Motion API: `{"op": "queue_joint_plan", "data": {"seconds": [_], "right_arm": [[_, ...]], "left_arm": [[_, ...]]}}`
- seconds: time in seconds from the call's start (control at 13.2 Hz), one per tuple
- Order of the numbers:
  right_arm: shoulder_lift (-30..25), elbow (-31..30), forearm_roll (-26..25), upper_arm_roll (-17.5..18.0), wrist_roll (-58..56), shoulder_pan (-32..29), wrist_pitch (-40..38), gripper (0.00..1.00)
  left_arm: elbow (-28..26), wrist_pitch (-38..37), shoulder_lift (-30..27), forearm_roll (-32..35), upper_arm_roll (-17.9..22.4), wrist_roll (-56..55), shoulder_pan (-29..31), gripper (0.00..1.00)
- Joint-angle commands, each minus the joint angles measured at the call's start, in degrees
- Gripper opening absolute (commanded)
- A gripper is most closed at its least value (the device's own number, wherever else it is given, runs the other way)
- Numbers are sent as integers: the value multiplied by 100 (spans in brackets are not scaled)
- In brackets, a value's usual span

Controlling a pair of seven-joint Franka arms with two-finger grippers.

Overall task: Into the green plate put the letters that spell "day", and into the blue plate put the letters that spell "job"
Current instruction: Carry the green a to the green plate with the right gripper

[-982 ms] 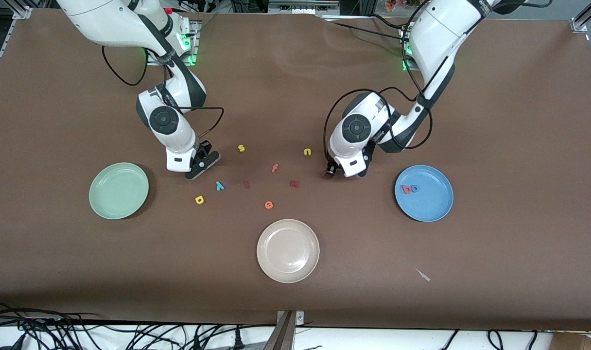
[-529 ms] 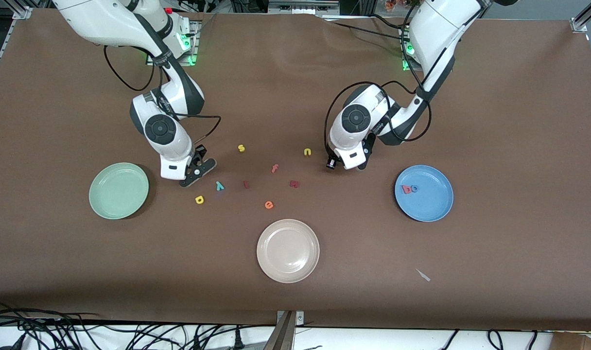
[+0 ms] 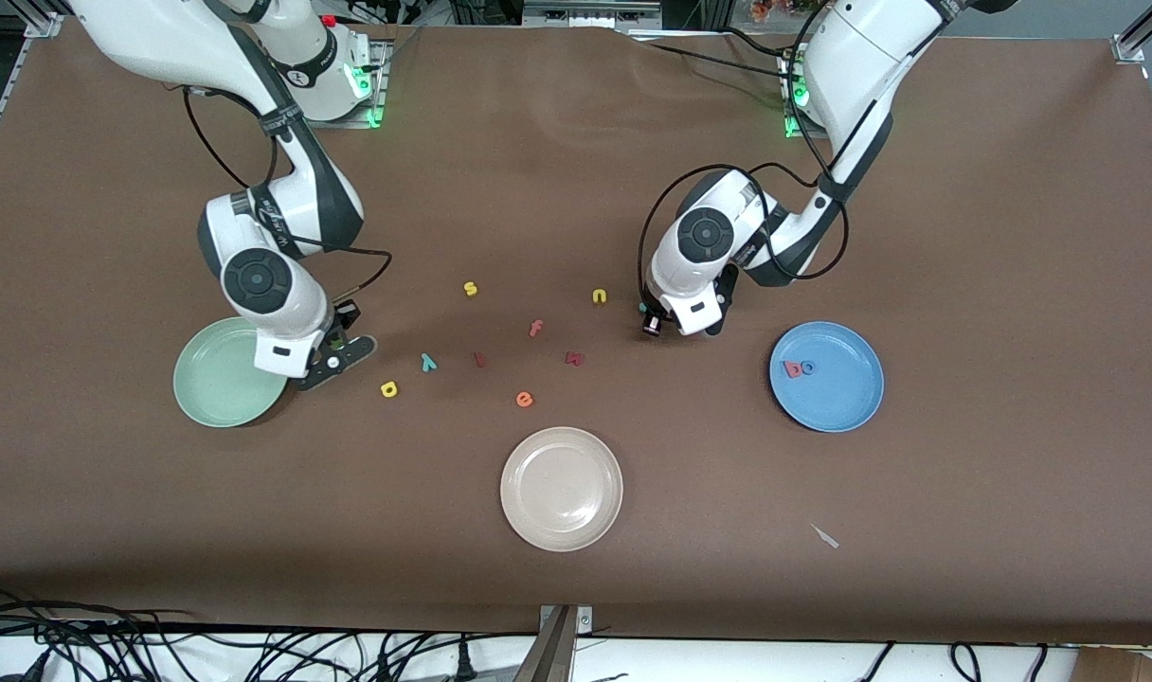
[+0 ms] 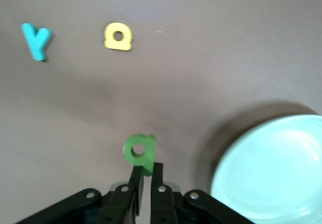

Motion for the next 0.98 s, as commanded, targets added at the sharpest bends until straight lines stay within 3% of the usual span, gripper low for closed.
{"op": "queue_joint_plan", "data": {"seconds": [0.0, 0.53, 0.6, 0.68, 0.76, 0.83, 0.91], "right_arm": [[39, 80, 5, 36, -110, -426, -132, 0], [434, 422, -66, 27, -119, -1148, -79, 0], [522, 527, -75, 19, -119, -1201, -79, 13], [610, 615, -75, 1, -119, -1245, -79, 35], [611, 625, -66, 1, -50, -1245, -79, 75], [611, 634, -48, 1, -49, -1228, -105, 100], [593, 634, -31, 10, -32, -1211, -123, 100]], "left_arm": [[29, 60, -30, -69, -20, 46, 41, 57], [3, 60, -12, -69, -20, 46, 68, 57], [-14, 60, -12, -69, -20, 46, 68, 56], [-58, 60, -12, -77, -20, 37, 68, 54], [-67, 60, -21, -69, -20, 37, 68, 54], [-67, 60, -13, -77, -20, 37, 77, 53], [-67, 60, -12, -77, -20, 37, 77, 53]]}}
